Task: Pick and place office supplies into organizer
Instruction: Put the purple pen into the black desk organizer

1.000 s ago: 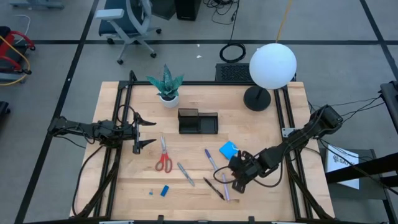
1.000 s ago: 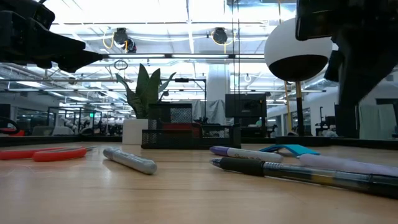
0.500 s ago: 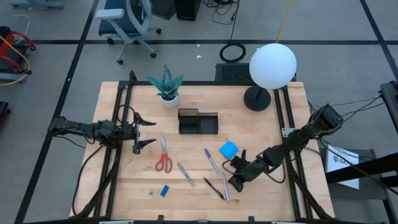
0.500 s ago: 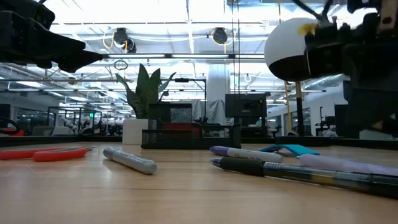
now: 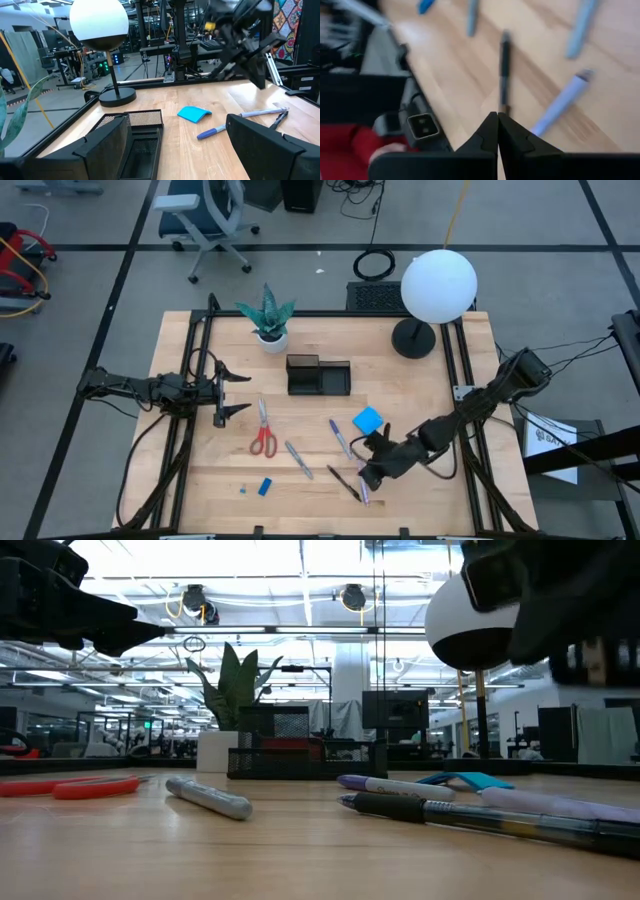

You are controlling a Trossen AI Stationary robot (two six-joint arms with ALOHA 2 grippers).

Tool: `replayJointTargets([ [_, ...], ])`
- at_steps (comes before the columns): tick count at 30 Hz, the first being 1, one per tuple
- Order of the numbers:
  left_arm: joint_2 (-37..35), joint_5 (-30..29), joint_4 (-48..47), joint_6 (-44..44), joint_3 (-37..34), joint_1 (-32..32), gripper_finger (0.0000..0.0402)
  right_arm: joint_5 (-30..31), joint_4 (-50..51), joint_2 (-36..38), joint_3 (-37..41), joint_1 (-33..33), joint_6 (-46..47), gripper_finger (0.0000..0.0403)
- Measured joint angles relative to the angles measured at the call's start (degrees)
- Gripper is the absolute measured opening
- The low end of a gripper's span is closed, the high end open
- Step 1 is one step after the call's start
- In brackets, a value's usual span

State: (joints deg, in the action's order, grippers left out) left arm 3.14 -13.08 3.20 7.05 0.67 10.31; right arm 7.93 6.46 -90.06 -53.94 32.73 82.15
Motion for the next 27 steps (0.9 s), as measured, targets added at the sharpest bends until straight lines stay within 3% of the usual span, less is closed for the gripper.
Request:
replayJointTargets([
  [4,0.0,0.0,0.0,0.0,0.0,0.0,0.0347,4.8,13.7,0.0,-7.6,0.4,4.8,0.0000],
  [9,0.0,0.0,0.0,0.0,0.0,0.0,0.0347,5.5,21.7,-1.1,-12.8,0.4,9.7,0.0000],
  [18,0.0,0.0,0.0,0.0,0.0,0.0,0.0347,-3.0,29.5,-11.6,-20.9,-0.5,15.6,0.0000],
  [27,0.0,0.0,0.0,0.0,0.0,0.0,0.0347,-6.5,44.0,-19.6,-32.8,-0.5,21.4,0.0000],
])
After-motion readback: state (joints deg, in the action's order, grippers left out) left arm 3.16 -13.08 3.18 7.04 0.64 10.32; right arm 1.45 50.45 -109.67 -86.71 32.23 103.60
